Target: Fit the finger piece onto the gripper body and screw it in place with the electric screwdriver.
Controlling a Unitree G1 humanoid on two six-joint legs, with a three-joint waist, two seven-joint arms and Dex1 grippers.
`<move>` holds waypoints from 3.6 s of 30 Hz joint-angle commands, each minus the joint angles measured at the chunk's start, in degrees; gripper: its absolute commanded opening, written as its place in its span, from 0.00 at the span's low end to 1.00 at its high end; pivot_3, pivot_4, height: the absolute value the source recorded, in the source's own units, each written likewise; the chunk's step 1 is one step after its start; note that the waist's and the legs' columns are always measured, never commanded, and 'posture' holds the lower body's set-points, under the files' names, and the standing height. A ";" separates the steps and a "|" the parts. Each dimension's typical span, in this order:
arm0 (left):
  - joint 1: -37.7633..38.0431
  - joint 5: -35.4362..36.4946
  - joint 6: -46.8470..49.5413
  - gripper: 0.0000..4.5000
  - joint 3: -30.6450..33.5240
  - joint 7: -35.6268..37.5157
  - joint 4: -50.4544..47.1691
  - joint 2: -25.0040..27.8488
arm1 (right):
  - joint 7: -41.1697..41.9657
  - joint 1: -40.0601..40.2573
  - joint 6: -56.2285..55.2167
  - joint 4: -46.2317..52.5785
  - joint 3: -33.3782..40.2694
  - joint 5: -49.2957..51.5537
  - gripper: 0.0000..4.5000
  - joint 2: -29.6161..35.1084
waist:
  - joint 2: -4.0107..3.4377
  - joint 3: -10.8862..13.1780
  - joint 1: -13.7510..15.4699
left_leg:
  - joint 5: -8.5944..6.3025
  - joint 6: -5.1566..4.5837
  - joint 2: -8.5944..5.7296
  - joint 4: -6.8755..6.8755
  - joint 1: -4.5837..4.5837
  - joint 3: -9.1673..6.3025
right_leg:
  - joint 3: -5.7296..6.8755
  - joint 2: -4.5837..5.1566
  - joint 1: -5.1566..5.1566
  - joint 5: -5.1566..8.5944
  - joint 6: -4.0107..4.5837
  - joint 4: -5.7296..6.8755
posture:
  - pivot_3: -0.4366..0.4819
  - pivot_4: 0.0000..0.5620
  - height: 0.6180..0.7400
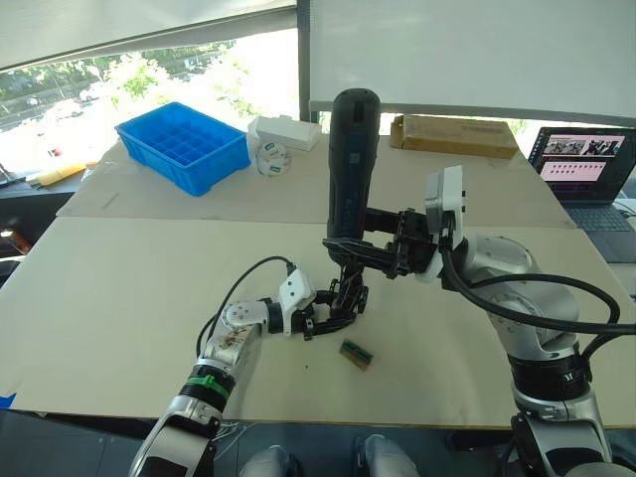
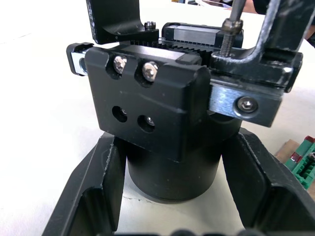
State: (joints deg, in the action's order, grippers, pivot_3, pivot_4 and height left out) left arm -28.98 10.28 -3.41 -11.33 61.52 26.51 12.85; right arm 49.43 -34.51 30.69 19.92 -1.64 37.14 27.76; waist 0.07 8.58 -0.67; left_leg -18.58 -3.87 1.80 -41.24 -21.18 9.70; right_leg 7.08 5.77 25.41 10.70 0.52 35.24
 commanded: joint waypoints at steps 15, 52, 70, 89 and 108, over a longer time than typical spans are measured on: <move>2.59 -0.63 0.73 0.53 -1.06 0.07 -2.12 0.13 | 0.36 3.31 -2.18 2.36 -2.50 -2.91 0.42 0.28 | 0.01 -0.01 -0.03 | 0.00 0.00 0.02 0.01 0.10 -0.01 | 0.00 0.00 -0.10 0.00 0.00 -0.01 | 0.48 0.27 1.00; 4.83 -1.25 -0.44 0.53 -1.31 -1.67 -1.32 -0.21 | -6.06 6.19 1.56 -1.67 -9.62 -8.57 0.42 -0.92 | 0.31 -1.49 -0.10 | -0.02 0.01 0.03 0.40 0.70 -0.03 | -0.01 0.28 -0.43 0.08 0.14 -0.01 | 0.48 0.27 1.00; 5.12 -1.09 -0.18 0.53 -1.18 -2.09 -1.38 -0.41 | -4.27 3.46 3.05 -0.58 -4.73 -4.32 0.42 0.30 | 0.30 -1.50 -0.05 | -0.05 0.02 0.06 0.45 0.82 -0.06 | 0.02 0.60 -0.52 0.10 0.18 -0.05 | 0.48 0.27 1.00; 3.75 -3.86 -1.83 0.53 -1.44 -5.95 3.41 -2.92 | 4.00 -8.01 -2.26 3.51 7.03 9.50 0.42 -0.63 | 0.17 -1.41 1.05 | -0.09 -0.10 -0.01 0.36 0.34 -0.16 | 0.17 0.50 -0.26 0.02 0.10 -0.13 | 0.48 0.27 1.00; 8.77 2.15 0.86 1.00 4.53 0.34 -5.28 7.39 | -1.81 1.78 4.88 12.61 21.90 25.02 0.42 13.93 | 0.17 -1.36 -0.15 | -0.05 -0.04 0.12 0.39 0.18 -0.30 | 0.12 0.73 -0.11 -0.07 0.28 -0.17 | 0.48 0.27 1.00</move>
State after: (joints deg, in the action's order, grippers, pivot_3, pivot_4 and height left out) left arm -22.47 11.01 -4.48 -9.57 60.25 22.11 17.11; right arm 49.08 -33.22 35.45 30.22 15.46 59.35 40.30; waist 0.24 7.22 -0.82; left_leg -18.62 -3.88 1.95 -40.82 -21.01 9.39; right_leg 7.19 6.48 25.33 10.66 0.84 35.08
